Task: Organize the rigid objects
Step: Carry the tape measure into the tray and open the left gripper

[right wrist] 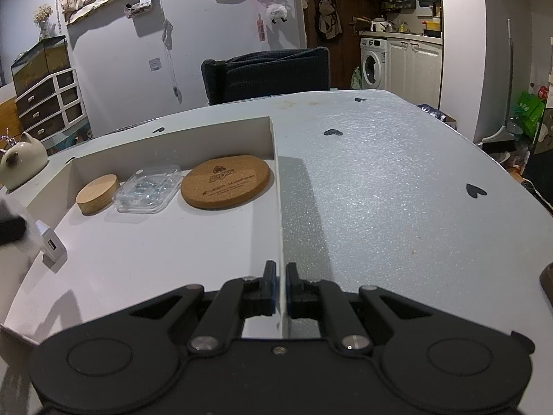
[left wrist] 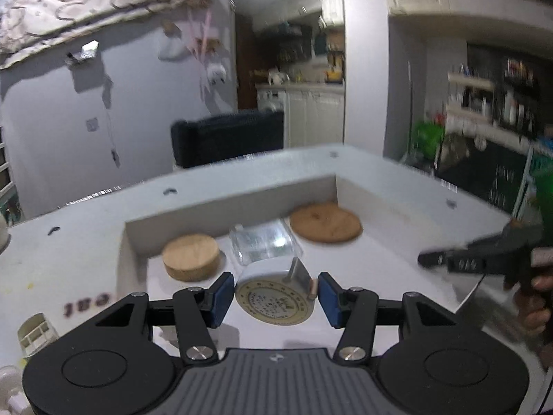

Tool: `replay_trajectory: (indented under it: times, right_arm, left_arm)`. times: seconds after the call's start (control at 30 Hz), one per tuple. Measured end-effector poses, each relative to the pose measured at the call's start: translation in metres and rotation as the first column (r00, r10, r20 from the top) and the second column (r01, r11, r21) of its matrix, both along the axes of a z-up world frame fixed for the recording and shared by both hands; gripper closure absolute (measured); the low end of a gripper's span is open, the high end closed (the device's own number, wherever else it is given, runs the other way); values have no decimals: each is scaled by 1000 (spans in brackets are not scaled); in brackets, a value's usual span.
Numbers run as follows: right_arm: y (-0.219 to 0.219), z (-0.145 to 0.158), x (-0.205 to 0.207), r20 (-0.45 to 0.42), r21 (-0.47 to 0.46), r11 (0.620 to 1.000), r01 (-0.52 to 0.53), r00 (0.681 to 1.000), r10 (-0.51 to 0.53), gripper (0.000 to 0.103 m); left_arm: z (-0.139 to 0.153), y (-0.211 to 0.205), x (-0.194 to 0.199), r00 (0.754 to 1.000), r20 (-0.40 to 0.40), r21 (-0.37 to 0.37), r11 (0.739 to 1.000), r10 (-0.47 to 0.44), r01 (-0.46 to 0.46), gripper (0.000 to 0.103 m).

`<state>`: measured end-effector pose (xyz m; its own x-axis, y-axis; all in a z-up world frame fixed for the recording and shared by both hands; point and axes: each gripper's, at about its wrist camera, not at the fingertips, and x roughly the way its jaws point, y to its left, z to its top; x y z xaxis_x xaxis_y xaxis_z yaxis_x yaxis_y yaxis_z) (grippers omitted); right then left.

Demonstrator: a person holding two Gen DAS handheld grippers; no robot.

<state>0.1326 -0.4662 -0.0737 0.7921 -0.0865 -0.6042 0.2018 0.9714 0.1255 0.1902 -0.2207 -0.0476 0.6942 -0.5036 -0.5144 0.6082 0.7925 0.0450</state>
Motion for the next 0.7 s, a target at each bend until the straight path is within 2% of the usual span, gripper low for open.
replay_trajectory:
  times: [0.13,0.2,0.47,0.5,0.57,0.7]
  right_arm:
    - [-2,0,0,1,4,1000,-5,1000,5,97]
    - [-2,-1,-1,2,6,1000,-6,1000,6,97]
    - [-3,-1,-1,2,7,1000,-8,1000,8,97]
    - [-3,-1,-1,2,8,1000,-9,1000,9,97]
    - [-3,-1,-1,1,10,1000,-9,1000,9,97]
    - [-3,0,0,-2,5,1000,-11,1000,11,97]
  left_arm:
    - [-10,-14,14,999,-43,76,996,-33,37,50]
    - [-11,-21,20,999,-36,105,994,-35,38,52]
    - [-13,-41,38,997,-56,130,990,-55,61,51]
    - [-14,-41,39,997,-64,125,990,-53,61,49]
    - [-16,-41,40,996,-78,114,992,-52,61,38]
    - [-17,-38,39,995,-87,103,993,-47,56,30]
